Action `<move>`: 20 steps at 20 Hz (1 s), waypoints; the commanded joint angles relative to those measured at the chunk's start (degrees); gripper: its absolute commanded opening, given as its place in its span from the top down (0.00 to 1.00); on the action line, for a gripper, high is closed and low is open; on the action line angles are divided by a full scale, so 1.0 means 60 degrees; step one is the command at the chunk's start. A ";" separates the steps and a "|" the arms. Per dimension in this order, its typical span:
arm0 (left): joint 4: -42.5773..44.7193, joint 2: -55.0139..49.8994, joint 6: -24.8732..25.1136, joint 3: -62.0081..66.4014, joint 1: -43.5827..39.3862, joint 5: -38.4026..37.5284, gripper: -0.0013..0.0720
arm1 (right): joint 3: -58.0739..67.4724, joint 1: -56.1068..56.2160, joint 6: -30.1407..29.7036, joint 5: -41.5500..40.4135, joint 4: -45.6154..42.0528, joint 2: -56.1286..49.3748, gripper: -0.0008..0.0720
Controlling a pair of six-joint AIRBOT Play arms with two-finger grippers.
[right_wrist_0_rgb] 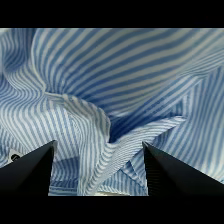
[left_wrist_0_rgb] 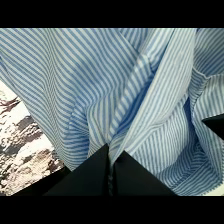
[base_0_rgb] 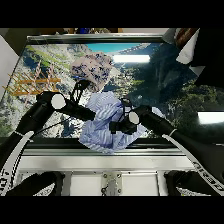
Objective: Fold the clothes and pants, and hang the long-sleeved shirts on hangers.
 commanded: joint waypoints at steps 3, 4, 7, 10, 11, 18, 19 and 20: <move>-0.0011 0.0007 0.0011 0.0007 0.0011 -0.0029 0.96 | -0.0022 0.0291 -0.0124 -0.0291 0.0637 -0.0707 0.19; -0.0011 0.0007 0.0011 0.0007 0.0011 -0.0036 0.96 | -0.0022 0.0342 -0.0244 -0.0284 0.0627 -0.0732 0.21; 0.0011 0.0011 -0.0084 0.0040 0.0022 -0.0157 0.96 | 0.0011 0.0270 -0.1271 -0.0036 0.0448 -0.0586 0.97; 0.0004 0.0011 -0.0488 0.1337 0.0324 -0.1137 0.96 | 0.0925 -0.0670 -0.2495 0.1960 -0.1144 0.0244 0.97; -0.0022 0.0051 -0.0510 0.2306 0.0481 -0.1563 0.96 | 0.1690 -0.1224 -0.2962 0.3005 -0.1614 0.0623 0.97; 0.0102 0.0463 -0.1679 0.9085 -0.0018 -0.0612 0.96 | 0.9664 -0.4025 -0.3701 0.5723 -0.2186 0.1665 0.97; 0.0091 0.0470 -0.1778 0.9526 -0.0095 -0.0725 0.96 | 1.0258 -0.4022 -0.3697 0.5927 -0.2233 0.1698 0.97; 0.0095 0.0506 -0.1829 0.9737 -0.0160 -0.0984 0.96 | 1.0382 -0.4018 -0.3694 0.6062 -0.2229 0.1865 0.97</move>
